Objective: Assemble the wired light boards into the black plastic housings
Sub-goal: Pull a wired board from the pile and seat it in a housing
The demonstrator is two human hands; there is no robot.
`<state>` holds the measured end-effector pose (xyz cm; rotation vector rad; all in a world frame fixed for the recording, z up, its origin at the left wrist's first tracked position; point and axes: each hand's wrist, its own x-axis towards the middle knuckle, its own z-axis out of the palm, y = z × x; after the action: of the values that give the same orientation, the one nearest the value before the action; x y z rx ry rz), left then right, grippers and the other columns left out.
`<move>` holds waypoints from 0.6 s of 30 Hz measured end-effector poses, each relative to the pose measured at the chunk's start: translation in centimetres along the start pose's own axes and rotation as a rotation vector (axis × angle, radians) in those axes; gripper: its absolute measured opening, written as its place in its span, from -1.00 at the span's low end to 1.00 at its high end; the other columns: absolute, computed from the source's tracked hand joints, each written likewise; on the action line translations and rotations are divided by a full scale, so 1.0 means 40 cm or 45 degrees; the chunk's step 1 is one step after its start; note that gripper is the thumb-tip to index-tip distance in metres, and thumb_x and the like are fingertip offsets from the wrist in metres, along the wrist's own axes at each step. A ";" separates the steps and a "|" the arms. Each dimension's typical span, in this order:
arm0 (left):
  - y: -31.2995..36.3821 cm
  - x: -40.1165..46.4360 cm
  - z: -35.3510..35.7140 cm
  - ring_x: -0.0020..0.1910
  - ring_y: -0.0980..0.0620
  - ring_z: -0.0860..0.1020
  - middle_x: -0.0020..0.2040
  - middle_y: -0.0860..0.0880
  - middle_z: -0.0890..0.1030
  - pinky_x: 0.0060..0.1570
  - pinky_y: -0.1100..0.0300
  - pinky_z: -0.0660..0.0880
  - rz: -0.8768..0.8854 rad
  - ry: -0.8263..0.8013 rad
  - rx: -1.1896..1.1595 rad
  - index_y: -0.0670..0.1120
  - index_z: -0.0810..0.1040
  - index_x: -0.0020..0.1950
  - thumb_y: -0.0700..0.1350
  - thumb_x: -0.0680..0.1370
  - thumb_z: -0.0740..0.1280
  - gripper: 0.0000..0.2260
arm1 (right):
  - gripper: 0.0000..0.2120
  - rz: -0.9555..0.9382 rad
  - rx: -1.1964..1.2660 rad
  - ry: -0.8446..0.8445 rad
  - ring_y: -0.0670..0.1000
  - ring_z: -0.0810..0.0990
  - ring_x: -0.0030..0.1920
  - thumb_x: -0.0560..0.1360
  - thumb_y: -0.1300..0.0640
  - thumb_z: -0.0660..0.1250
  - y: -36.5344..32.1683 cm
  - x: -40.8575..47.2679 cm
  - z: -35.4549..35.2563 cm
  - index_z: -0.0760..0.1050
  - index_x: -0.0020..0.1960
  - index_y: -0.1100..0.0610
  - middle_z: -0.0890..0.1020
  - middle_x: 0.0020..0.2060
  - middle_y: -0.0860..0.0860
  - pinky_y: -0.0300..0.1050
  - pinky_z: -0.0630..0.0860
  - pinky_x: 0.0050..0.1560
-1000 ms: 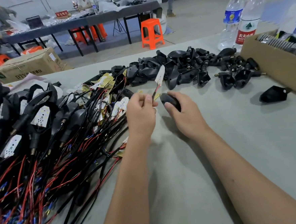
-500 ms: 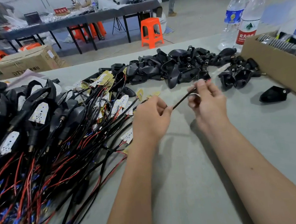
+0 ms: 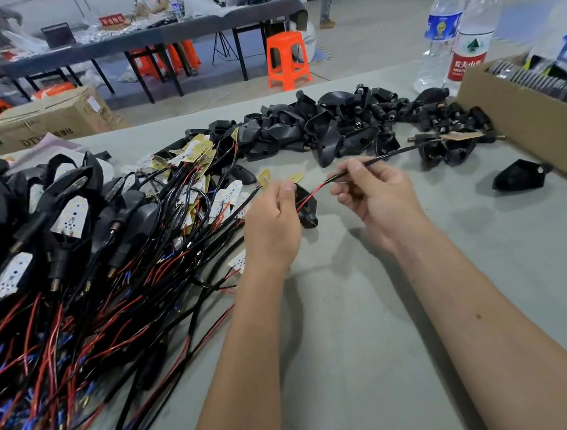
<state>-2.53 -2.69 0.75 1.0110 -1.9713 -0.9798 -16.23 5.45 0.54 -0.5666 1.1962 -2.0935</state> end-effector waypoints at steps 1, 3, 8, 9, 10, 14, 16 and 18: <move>-0.006 -0.002 0.001 -0.07 -0.10 0.56 -0.12 -0.10 0.63 0.00 -0.08 0.47 -0.010 0.025 0.073 -0.15 0.60 0.05 0.08 0.73 0.09 -0.60 | -0.85 -0.057 0.026 0.072 -0.01 0.68 -0.30 0.70 0.22 0.25 -0.009 0.004 -0.005 0.55 -0.01 0.21 0.72 -0.23 0.10 -0.25 0.59 -0.29; -0.013 0.000 -0.007 0.00 -0.15 0.55 -0.10 -0.14 0.62 0.10 -0.10 0.47 -0.059 0.045 0.064 -0.12 0.65 0.10 0.11 0.74 0.05 -0.55 | -0.83 -0.161 0.079 0.196 0.01 0.68 -0.33 0.73 0.20 0.18 -0.028 0.013 -0.019 0.47 0.00 0.17 0.72 -0.25 0.12 -0.22 0.60 -0.30; -0.014 -0.004 0.013 0.12 -0.17 0.49 0.03 -0.15 0.53 0.13 -0.04 0.47 -0.012 -0.086 0.433 0.01 0.66 0.04 0.30 0.58 0.29 -0.62 | -0.87 -0.223 0.138 0.283 0.06 0.69 -0.30 0.73 0.22 0.17 -0.037 0.022 -0.039 0.40 0.00 0.14 0.71 -0.20 0.20 -0.16 0.63 -0.23; -0.010 -0.012 0.022 0.13 -0.13 0.48 0.07 -0.10 0.51 0.13 -0.02 0.47 0.001 -0.108 0.526 0.03 0.65 0.03 0.33 0.52 0.35 -0.61 | -0.89 -0.217 0.126 0.289 0.06 0.69 -0.29 0.71 0.26 0.22 -0.033 0.022 -0.040 0.40 -0.01 0.14 0.71 -0.21 0.20 -0.17 0.63 -0.22; -0.008 -0.017 0.029 0.15 -0.11 0.46 0.08 -0.07 0.50 0.11 0.01 0.47 0.008 -0.119 0.581 0.04 0.64 0.04 0.34 0.48 0.40 -0.61 | -0.89 -0.214 0.106 0.292 0.06 0.68 -0.29 0.67 0.30 0.28 -0.030 0.021 -0.041 0.41 0.00 0.15 0.71 -0.22 0.19 -0.17 0.62 -0.20; -0.022 -0.014 0.026 0.14 -0.09 0.51 0.06 -0.06 0.55 0.13 0.03 0.46 -0.004 -0.046 0.527 0.01 0.64 0.01 0.16 0.45 0.54 -0.71 | -0.74 -0.226 0.032 0.298 0.07 0.71 -0.26 0.54 0.44 0.40 -0.026 0.018 -0.041 0.41 0.01 0.16 0.70 -0.24 0.19 -0.16 0.63 -0.13; -0.027 -0.009 0.013 0.06 -0.06 0.55 0.02 -0.03 0.57 0.07 0.13 0.44 0.022 -0.025 0.436 0.00 0.64 -0.05 0.02 0.43 0.57 -0.80 | -0.74 -0.228 0.012 0.292 0.07 0.72 -0.26 0.53 0.45 0.40 -0.025 0.018 -0.039 0.41 0.00 0.16 0.69 -0.23 0.20 -0.15 0.63 -0.12; -0.031 -0.005 -0.003 -0.01 -0.06 0.57 0.00 -0.02 0.57 -0.01 0.19 0.43 0.064 -0.015 0.369 -0.03 0.64 -0.09 -0.16 0.40 0.54 -0.85 | -0.74 -0.212 0.053 0.280 0.09 0.72 -0.25 0.54 0.46 0.39 -0.023 0.019 -0.038 0.41 -0.01 0.17 0.70 -0.26 0.17 -0.15 0.64 -0.12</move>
<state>-1.95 -3.08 -0.30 1.1057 -2.1803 -0.6859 -18.03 6.12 0.66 -0.4382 1.2592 -2.3663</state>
